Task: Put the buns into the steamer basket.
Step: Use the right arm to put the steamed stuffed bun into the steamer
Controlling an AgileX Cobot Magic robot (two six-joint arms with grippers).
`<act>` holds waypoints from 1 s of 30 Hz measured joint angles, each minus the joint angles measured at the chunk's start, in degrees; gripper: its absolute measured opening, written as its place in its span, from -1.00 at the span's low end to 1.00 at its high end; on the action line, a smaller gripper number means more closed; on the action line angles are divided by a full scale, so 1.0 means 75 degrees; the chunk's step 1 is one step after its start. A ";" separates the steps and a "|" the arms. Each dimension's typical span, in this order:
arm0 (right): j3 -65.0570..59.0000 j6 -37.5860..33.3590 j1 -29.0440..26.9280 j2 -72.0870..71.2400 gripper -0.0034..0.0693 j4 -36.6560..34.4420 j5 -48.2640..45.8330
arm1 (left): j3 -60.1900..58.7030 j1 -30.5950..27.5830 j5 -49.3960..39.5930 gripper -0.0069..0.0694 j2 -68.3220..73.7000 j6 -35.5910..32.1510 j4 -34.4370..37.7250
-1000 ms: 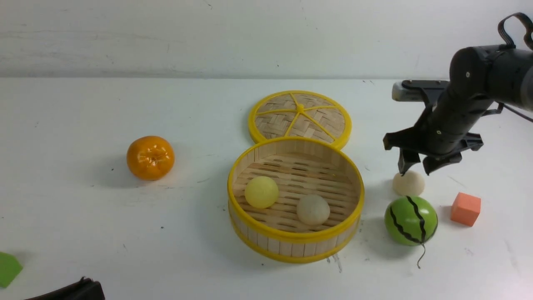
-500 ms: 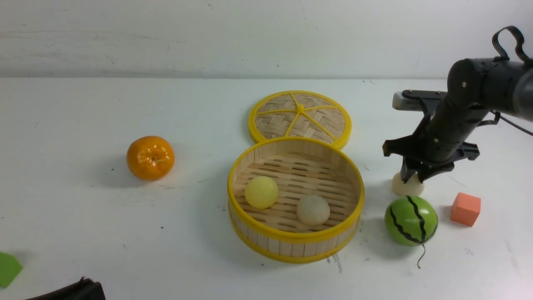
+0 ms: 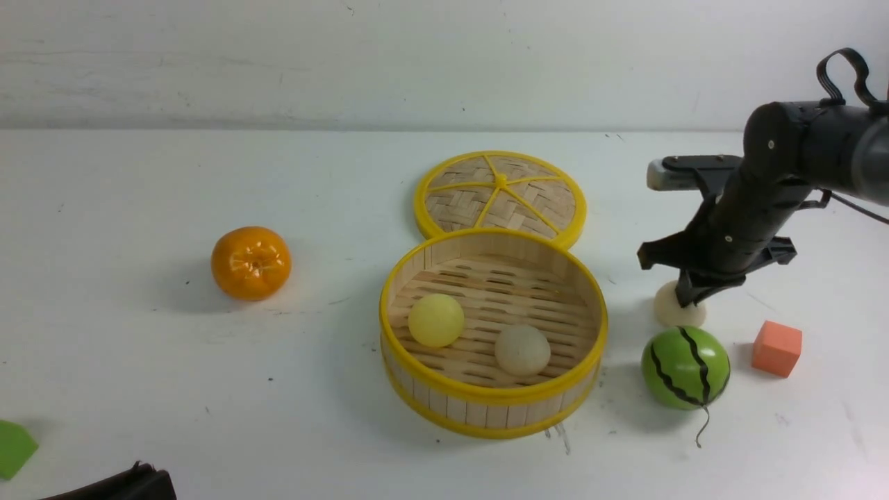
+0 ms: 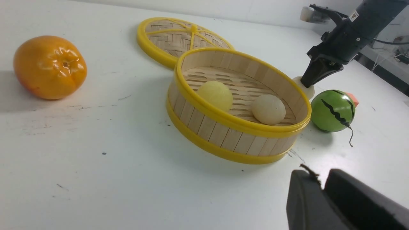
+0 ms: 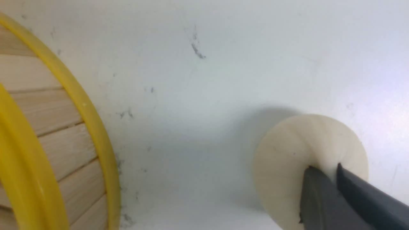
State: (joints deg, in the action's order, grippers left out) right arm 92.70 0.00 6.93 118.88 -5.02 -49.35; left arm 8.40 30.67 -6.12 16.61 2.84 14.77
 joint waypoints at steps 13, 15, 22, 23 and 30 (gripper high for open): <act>0.0000 -0.1325 0.1557 -0.1084 -0.88 -0.1962 0.0648 | 0.0000 0.0000 0.0000 -0.58 0.0000 0.0000 0.0000; 0.0000 -0.1351 0.1792 -0.0873 -0.87 -0.2029 0.1078 | 0.0000 0.0000 0.0000 -0.58 0.0000 0.0000 0.0000; 0.0000 -0.1368 0.1977 -0.0043 -0.73 -0.2064 0.2082 | 0.0000 0.0000 0.0000 -0.58 0.0000 0.0000 0.0000; -0.0008 -0.1368 0.1970 0.0117 -0.61 -0.2064 0.2215 | 0.0000 0.0000 0.0000 -0.58 0.0000 0.0000 0.0000; 0.0000 -0.1368 0.1970 -0.0341 0.26 -0.2073 0.1666 | 0.0000 0.0000 0.0000 -0.56 0.0000 0.0000 0.0000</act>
State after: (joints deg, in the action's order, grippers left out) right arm 92.71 -10.26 21.70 116.32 -20.57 -36.86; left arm 8.40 30.67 -6.12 16.61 2.84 14.77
